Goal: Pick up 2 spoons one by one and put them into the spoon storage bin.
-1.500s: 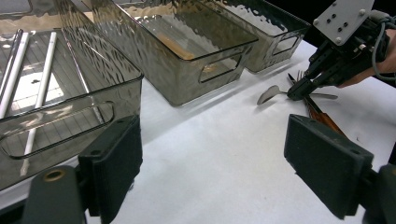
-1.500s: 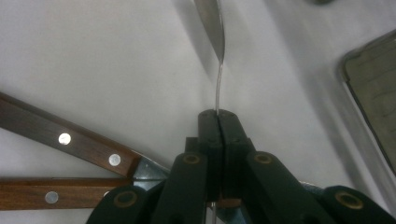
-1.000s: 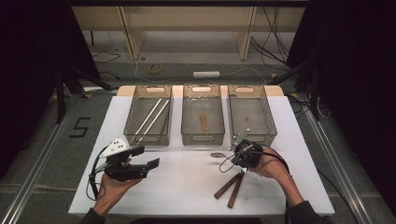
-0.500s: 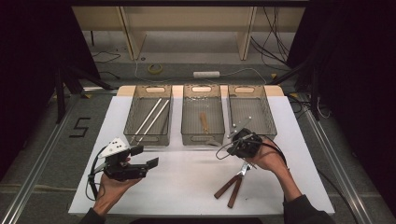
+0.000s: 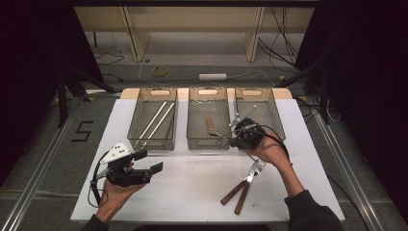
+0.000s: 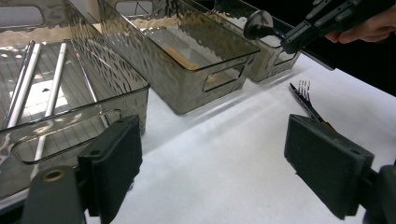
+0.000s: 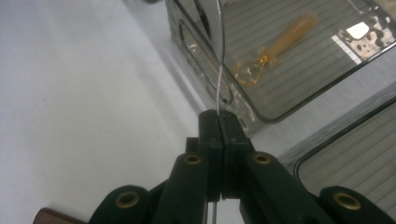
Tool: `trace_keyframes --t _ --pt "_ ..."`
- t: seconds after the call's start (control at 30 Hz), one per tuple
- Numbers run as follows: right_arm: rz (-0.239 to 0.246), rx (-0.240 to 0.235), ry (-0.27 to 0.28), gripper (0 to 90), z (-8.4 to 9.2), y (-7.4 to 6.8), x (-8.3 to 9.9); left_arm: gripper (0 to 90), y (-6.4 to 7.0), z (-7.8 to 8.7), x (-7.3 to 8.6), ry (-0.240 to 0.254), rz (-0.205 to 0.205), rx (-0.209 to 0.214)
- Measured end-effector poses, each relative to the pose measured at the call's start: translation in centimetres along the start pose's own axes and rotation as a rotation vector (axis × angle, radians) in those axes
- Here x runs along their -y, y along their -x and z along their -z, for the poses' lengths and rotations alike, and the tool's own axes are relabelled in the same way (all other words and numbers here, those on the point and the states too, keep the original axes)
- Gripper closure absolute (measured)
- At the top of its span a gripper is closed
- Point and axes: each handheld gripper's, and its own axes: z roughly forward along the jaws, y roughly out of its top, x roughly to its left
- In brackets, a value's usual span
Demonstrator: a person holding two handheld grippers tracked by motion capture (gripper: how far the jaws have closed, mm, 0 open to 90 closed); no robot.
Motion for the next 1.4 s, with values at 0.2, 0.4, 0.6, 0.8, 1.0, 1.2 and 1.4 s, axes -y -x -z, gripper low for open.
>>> trace_keyframes --t 0.2,0.4,0.6,0.8,1.0,1.2,1.4 --pt "-0.007 0.006 0.024 90.0 -0.1 0.4 -1.1 18.8 0.0 0.1 0.0 0.007 -0.003 0.002" --pt "-0.026 0.014 0.035 90.0 -0.2 1.2 -2.3 18.7 0.0 0.2 0.0 0.011 -0.003 0.002" --pt "-0.036 0.027 0.048 90.0 -0.5 2.0 -3.5 18.6 -0.1 0.2 0.0 0.017 -0.001 -0.002" --pt "-0.059 0.038 0.055 90.0 -0.9 2.5 -4.7 18.5 -0.1 0.2 0.0 0.019 -0.001 -0.003" --pt "-0.076 0.051 0.049 90.0 -1.5 3.0 -6.0 18.5 -0.1 0.3 0.0 0.025 -0.001 -0.006" --pt "-0.085 0.06 0.053 90.0 -2.1 3.8 -7.0 18.5 -0.1 0.4 0.0 0.03 -0.004 -0.007" --pt "-0.112 0.066 0.062 90.0 -3.0 4.4 -7.8 18.5 0.0 0.4 0.0 0.033 -0.005 -0.006"
